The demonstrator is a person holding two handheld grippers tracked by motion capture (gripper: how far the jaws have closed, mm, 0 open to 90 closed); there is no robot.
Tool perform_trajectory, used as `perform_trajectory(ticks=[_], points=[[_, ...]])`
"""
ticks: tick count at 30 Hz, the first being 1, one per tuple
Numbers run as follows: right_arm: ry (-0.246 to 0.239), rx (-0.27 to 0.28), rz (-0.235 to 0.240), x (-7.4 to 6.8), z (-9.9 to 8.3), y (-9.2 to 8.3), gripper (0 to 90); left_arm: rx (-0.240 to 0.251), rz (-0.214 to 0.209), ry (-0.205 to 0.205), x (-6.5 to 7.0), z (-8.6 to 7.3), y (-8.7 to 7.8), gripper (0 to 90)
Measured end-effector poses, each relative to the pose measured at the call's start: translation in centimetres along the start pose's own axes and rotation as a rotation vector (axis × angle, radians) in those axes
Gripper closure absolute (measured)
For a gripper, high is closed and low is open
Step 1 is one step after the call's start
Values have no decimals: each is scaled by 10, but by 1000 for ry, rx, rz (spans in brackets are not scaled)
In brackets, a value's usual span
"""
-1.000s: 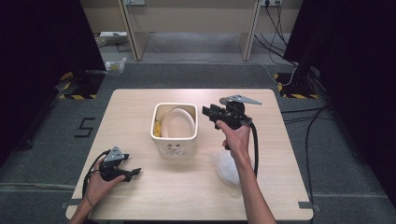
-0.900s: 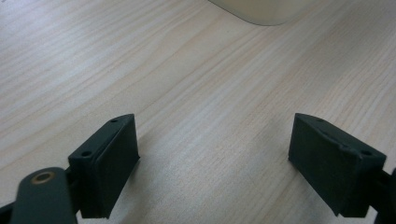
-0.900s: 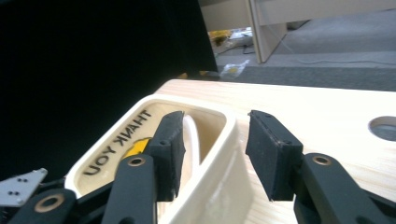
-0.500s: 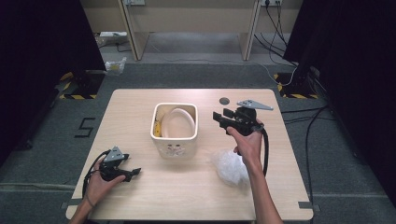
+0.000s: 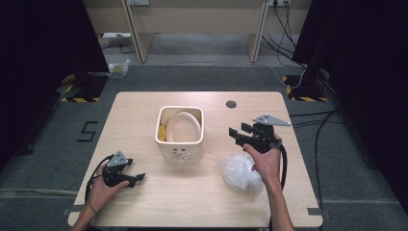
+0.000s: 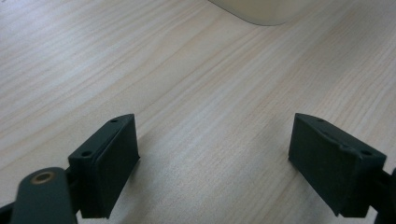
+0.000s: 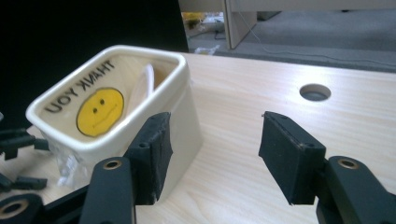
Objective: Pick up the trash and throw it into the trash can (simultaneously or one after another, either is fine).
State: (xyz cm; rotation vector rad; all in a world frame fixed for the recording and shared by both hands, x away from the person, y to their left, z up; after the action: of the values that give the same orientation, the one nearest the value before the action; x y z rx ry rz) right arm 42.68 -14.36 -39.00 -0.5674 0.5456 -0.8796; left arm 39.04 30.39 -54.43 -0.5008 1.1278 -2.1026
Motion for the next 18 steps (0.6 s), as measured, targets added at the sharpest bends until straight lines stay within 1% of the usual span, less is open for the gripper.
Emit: perform_trajectory(ticks=[2,4,5,6,7,8,9,10,12,13,14,15,18], points=[[3,-7,-8,2,-6,-1,415,0,0,0,0,0,0,149],[-4,-18,-23,2,-12,-1,406,0,0,0,0,0,0,149],[-18,-38,-37,2,-18,-1,389,0,0,0,0,0,0,149],[-18,-38,-37,2,-18,-1,389,0,0,0,0,0,0,149],[-29,-58,-45,0,-24,-1,382,0,0,0,0,0,0,149],[-29,-58,-45,0,-24,-1,382,0,0,0,0,0,0,149],[-37,-69,-54,-1,-30,-1,381,0,0,0,0,0,0,149],[-37,-69,-54,-1,-30,-1,381,0,0,0,0,0,0,149],[-55,-82,-65,-4,-36,-1,381,-2,1,2,0,0,0,149],[-64,-94,-63,-7,-42,-2,381,-2,1,2,0,0,0,149],[-64,-94,-63,-7,-42,-2,381,-2,1,2,0,0,0,149],[-69,-101,-55,-10,-48,-2,382,-2,1,2,0,0,0,149],[-79,-109,-59,-13,-53,0,383,-2,1,2,0,0,0,149]])
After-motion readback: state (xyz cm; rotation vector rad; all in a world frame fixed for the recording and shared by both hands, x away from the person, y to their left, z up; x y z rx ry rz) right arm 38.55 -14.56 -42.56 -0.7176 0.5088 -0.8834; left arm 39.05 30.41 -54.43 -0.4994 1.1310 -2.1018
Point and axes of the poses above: each handheld gripper's, and its own axes: y roughly forward along the jaws, z roughly out of its top, x roughly to its right, the point moved 3 cm from there along y, roughly forward along the jaws, and after that the axes turned 15 degrees about -x, right-handed, at the moved point
